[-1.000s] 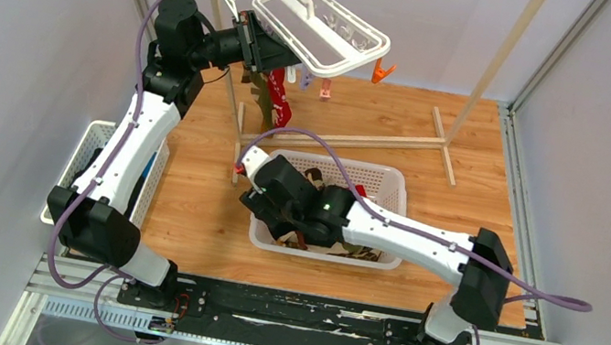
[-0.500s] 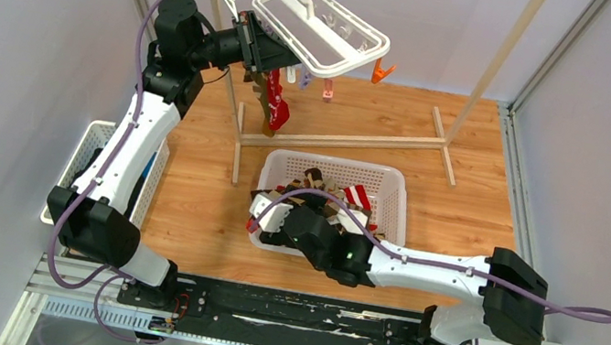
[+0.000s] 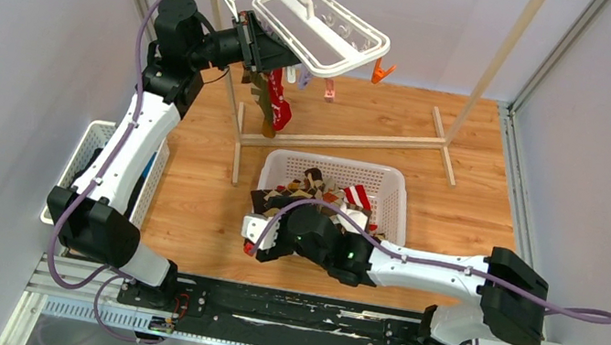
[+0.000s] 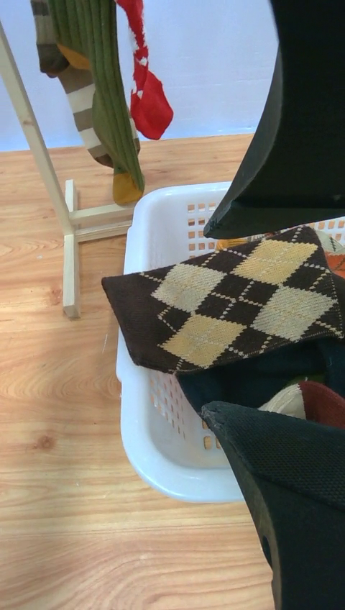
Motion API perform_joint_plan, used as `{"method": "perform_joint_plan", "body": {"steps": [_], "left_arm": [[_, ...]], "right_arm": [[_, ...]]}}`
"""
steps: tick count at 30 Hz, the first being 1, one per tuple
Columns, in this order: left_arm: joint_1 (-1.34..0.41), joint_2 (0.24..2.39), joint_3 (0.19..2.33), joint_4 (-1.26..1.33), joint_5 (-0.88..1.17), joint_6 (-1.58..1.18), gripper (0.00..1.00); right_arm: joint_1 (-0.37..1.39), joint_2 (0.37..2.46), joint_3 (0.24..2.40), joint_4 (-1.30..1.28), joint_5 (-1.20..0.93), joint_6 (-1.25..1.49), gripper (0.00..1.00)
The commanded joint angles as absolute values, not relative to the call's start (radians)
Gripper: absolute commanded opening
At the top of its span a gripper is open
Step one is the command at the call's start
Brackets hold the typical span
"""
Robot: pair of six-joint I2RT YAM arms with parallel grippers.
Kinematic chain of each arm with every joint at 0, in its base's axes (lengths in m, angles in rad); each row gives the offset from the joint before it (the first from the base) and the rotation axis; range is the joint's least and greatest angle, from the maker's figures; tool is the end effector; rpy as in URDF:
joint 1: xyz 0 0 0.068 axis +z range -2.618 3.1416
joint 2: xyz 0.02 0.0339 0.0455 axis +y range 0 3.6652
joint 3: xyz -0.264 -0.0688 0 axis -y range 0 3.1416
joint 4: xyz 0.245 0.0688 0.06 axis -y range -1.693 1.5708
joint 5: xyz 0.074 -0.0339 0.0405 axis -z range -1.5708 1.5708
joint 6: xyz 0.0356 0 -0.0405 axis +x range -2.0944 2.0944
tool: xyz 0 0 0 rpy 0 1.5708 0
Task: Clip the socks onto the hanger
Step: Pick up the sock from the bin.
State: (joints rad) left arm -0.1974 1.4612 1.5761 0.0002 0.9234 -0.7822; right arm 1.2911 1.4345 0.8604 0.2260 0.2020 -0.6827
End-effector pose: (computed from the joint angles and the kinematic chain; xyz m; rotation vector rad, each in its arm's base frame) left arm 0.3106 -0.0911 0.4746 0.3629 1.6469 -1.4239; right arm 0.0965 0.3102 0.2552 -1.5209 1.1678 0.2166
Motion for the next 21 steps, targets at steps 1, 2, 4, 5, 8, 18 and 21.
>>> {"method": "perform_joint_plan", "body": {"steps": [1,2,4,5,8,18,21], "left_arm": [[-0.192,1.441,1.561,-0.022,0.971,-0.8,0.0],[-0.192,1.441,1.56,-0.018,0.972,-0.803,0.0],[-0.192,1.441,1.557,-0.014,0.971,-0.807,0.0],[-0.192,1.44,1.554,-0.014,0.971,-0.807,0.0],[-0.192,1.439,1.553,-0.013,0.971,-0.805,0.0],[-0.192,1.444,1.554,-0.014,0.968,-0.805,0.0],[-0.192,1.449,1.554,-0.01,0.967,-0.809,0.0]], "right_arm": [[1.261,1.443,0.84,0.218,0.137,-0.762,0.82],[1.256,1.451,0.843,0.22,0.132,-0.773,0.82],[1.247,1.47,0.85,0.232,0.125,-0.79,0.82],[1.244,1.48,0.853,0.235,0.118,-0.797,0.82],[1.236,1.514,0.862,0.249,0.096,-0.809,0.82],[1.191,1.582,0.905,0.276,0.025,-0.817,0.8],[1.19,1.609,0.901,0.331,0.039,-0.831,0.73]]}}
